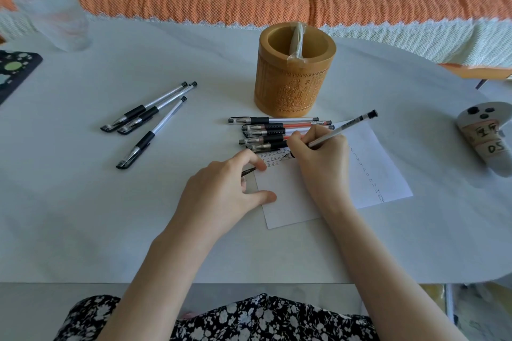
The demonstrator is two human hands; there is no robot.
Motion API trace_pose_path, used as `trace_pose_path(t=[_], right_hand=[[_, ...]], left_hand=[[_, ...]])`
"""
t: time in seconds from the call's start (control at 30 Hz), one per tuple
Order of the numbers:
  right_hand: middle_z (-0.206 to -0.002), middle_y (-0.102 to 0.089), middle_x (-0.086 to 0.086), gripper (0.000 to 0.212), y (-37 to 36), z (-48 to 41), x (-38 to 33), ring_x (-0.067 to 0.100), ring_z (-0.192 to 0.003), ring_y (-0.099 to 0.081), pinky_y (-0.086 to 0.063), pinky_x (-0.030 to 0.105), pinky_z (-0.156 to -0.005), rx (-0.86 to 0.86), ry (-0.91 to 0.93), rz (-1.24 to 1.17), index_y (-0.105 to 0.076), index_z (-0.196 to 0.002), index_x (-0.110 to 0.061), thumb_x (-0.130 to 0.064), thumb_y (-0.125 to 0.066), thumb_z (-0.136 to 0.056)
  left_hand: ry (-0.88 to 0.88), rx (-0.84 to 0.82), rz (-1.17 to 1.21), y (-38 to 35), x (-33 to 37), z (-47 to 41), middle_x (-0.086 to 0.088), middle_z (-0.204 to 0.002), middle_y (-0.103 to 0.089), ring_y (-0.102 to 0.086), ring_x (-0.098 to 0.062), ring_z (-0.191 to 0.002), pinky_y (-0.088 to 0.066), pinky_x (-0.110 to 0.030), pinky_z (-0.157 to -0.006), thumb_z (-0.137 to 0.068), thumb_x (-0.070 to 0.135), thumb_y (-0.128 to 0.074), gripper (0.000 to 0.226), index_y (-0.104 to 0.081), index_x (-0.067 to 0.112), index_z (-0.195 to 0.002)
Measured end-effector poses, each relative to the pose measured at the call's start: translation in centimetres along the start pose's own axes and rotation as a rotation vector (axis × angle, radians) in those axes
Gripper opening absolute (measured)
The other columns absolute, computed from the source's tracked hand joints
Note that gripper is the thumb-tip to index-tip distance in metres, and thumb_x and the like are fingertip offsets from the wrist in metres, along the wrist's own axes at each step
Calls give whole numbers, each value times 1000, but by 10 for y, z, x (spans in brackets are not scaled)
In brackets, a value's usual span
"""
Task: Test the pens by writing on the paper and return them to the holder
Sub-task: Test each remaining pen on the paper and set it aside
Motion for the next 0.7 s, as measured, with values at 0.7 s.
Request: trace_pose_path(t=[0.7], right_hand=[[-50, -35, 2, 29, 2, 1, 0, 7, -51, -29, -24, 20, -47, 2, -8, 5, -40, -57, 1, -8, -58, -78]], left_hand=[[-4, -14, -10, -1, 0, 0, 10, -72, -57, -61, -9, -85, -42, -26, -66, -68, 54, -72, 40, -52, 42, -100]])
Point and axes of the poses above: each hand's wrist, its own z-axis away from the middle knuckle, its own y-axis out of the back of the hand, x = y × z, the point moved 10 cm from there along -z, towards the middle knuckle
